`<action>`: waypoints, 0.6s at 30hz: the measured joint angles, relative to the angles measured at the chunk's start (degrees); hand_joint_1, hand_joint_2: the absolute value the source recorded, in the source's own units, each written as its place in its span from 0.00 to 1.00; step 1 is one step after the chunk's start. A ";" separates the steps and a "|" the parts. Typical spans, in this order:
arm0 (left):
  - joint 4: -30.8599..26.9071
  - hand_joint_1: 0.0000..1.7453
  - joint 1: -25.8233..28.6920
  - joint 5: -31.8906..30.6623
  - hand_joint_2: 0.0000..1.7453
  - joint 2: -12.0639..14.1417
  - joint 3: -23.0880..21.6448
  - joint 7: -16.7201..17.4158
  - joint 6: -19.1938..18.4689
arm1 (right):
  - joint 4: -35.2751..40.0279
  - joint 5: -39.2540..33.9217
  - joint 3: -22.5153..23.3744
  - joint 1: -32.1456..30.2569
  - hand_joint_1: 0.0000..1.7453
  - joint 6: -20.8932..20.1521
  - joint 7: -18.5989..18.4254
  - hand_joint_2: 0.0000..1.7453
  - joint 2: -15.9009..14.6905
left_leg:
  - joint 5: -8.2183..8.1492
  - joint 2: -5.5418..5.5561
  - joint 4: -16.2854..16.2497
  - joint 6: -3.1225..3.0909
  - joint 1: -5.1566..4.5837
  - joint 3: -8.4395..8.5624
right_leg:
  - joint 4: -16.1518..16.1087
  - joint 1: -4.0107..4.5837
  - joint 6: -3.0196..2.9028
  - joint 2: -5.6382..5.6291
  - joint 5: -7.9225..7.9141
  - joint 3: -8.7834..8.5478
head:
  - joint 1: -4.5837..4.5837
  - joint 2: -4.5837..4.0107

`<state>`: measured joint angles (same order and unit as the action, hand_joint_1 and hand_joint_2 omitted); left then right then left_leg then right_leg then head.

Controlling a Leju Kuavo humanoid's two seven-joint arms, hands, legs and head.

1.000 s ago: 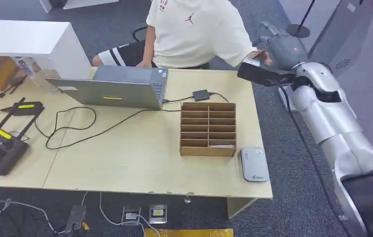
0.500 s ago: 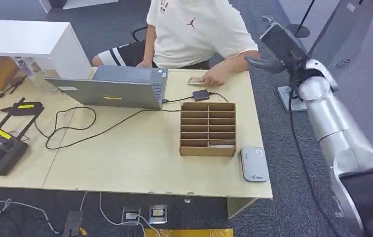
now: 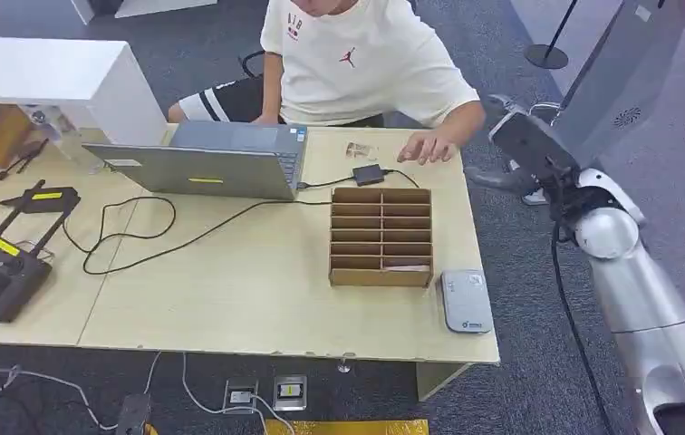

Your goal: Pass the card to the sensor for recognition and then transmit it.

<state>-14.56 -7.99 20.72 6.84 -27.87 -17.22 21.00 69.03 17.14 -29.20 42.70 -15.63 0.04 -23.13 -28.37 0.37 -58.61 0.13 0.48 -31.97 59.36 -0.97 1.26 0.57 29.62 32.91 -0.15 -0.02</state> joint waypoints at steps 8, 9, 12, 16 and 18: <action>0.00 0.00 -0.16 0.41 1.00 0.50 -2.68 1.20 0.07 | 11.17 7.62 0.22 -12.36 0.00 2.38 -4.07 1.00 -2.93 | -0.03 -0.03 0.01 0.01 0.01 -0.01 | 0.00 0.01 -0.01 -0.02 0.01 0.00 | 0.00 0.00; 0.00 0.00 -0.16 0.48 1.00 0.57 -2.99 1.22 0.11 | 12.72 8.02 0.22 -14.16 0.00 2.84 -4.41 1.00 -3.26 | -0.03 -0.03 0.01 0.01 0.00 -0.01 | 0.00 0.01 -0.01 -0.01 0.01 0.01 | 0.02 0.00; 0.00 0.00 -0.15 0.57 1.00 0.72 -3.74 1.25 0.13 | 14.71 9.09 0.22 -17.10 0.00 3.63 -4.83 1.00 -3.65 | -0.03 -0.03 0.02 0.01 0.00 -0.03 | 0.00 0.00 -0.01 -0.02 0.01 0.01 | 0.02 0.00; 0.00 0.00 -0.15 0.92 1.00 0.94 -4.82 1.29 0.15 | 17.52 10.64 0.07 -20.86 0.00 3.87 -5.44 1.00 -4.04 | -0.02 -0.03 0.02 0.01 0.00 -0.05 | 0.00 0.00 0.00 -0.02 0.01 0.01 | 0.02 0.00; 0.00 0.00 -0.15 0.96 1.00 0.96 -5.20 1.31 0.13 | 18.42 10.70 0.02 -21.73 0.00 3.87 -5.55 1.00 -4.20 | -0.02 -0.03 0.02 0.01 -0.01 -0.05 | 0.00 -0.01 0.00 -0.02 0.01 0.02 | 0.00 0.00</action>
<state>-14.56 -8.14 21.68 7.80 -33.07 -15.91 21.14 87.45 27.85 -29.18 20.97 -11.76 -5.51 -27.32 -28.39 0.34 -58.59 0.14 0.47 -32.02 59.36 -0.98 1.25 0.55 29.63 32.93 -0.15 -0.02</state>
